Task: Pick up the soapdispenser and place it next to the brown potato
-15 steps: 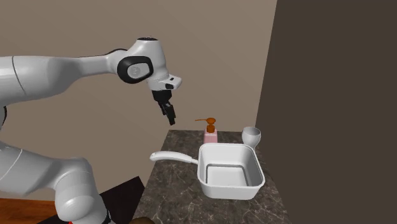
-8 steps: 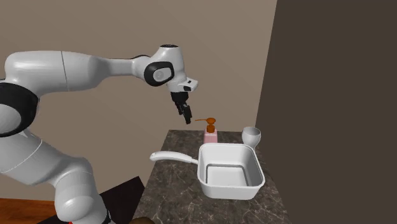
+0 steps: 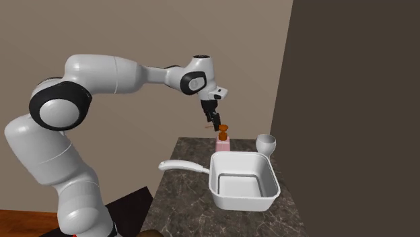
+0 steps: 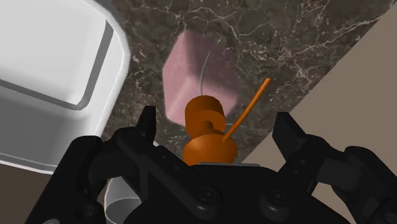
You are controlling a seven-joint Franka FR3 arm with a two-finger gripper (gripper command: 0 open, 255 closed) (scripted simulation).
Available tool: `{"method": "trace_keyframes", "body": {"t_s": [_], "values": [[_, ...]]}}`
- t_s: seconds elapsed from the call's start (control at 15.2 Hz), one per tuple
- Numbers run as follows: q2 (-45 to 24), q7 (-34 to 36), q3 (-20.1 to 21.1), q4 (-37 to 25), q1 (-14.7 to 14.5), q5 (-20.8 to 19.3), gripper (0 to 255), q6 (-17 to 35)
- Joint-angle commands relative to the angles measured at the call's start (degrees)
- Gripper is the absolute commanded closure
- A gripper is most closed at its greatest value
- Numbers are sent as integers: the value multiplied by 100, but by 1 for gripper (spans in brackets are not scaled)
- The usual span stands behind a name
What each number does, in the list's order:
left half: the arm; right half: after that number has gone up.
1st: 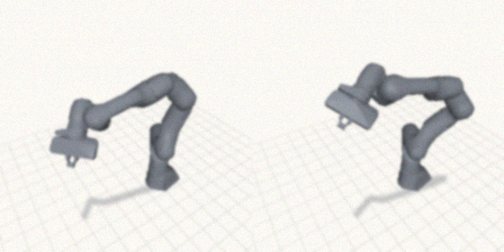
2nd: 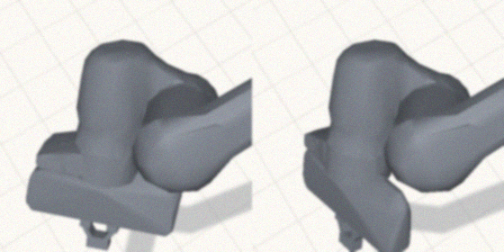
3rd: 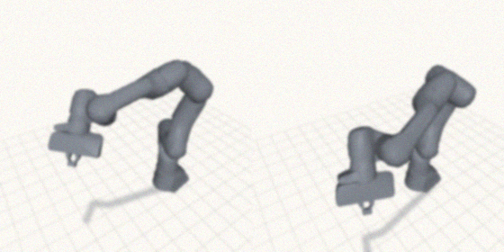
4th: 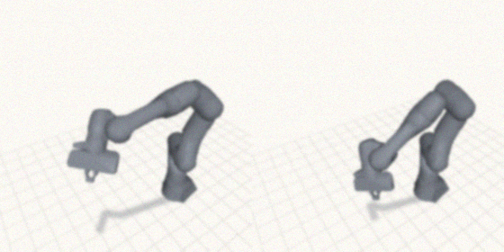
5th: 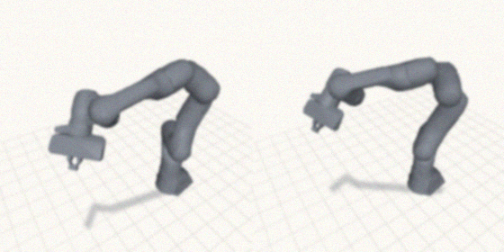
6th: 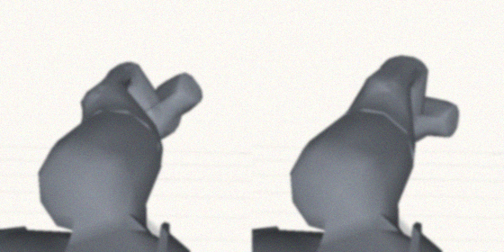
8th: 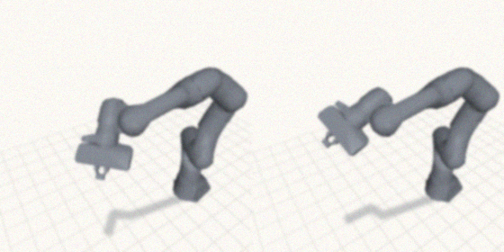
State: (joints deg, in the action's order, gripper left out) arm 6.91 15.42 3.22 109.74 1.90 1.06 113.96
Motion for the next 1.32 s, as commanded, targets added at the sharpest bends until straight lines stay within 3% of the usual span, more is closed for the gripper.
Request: {"method": "trace_keyframes", "body": {"t_s": [0.0,0.07,0.59,1.06,1.12,1.25], "values": [[-465,92,-1,-422,21,-62,0,52],[-647,133,0,-592,24,-88,0,67],[-833,141,1,-244,20,-100,0,600],[-834,142,1,-246,20,-100,0,599],[-834,142,1,-246,20,-100,255,599],[-834,142,1,-246,20,-100,255,599]]}}
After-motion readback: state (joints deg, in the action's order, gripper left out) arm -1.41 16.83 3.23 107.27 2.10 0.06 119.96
